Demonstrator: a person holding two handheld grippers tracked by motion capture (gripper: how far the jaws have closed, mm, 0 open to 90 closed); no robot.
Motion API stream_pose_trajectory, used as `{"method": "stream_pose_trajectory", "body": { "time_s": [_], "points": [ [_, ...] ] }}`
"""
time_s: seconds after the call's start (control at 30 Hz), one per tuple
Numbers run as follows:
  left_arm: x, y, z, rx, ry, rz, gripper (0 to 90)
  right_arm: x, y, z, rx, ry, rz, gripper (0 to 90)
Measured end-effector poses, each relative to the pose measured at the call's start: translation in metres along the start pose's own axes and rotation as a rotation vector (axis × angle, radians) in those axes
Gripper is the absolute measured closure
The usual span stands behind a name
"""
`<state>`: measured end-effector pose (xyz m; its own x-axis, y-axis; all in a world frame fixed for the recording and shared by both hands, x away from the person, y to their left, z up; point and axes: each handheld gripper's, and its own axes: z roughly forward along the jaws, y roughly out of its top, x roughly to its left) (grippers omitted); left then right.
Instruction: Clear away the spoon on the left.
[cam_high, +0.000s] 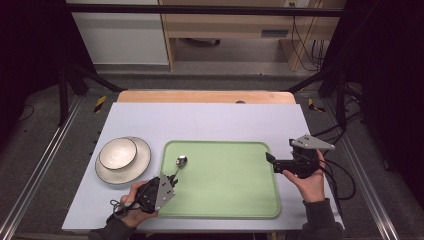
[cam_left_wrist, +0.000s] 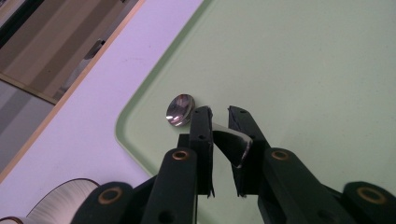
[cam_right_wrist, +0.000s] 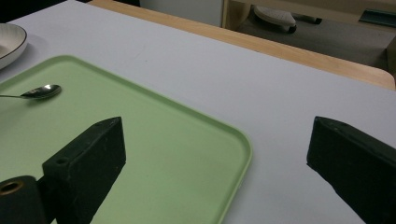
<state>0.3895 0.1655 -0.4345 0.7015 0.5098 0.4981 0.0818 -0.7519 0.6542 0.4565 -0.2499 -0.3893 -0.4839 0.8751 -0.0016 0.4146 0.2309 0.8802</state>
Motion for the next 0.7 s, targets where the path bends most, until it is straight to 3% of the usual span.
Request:
{"method": "stream_pose_trajectory", "body": {
  "time_s": [0.7],
  "points": [
    [-0.0022, 0.0024, 0.0014, 0.021, -0.004, 0.043, 75.6, -0.0004, 0.0004, -0.0009, -0.003, 0.001, -0.001, 4.8]
  ]
}}
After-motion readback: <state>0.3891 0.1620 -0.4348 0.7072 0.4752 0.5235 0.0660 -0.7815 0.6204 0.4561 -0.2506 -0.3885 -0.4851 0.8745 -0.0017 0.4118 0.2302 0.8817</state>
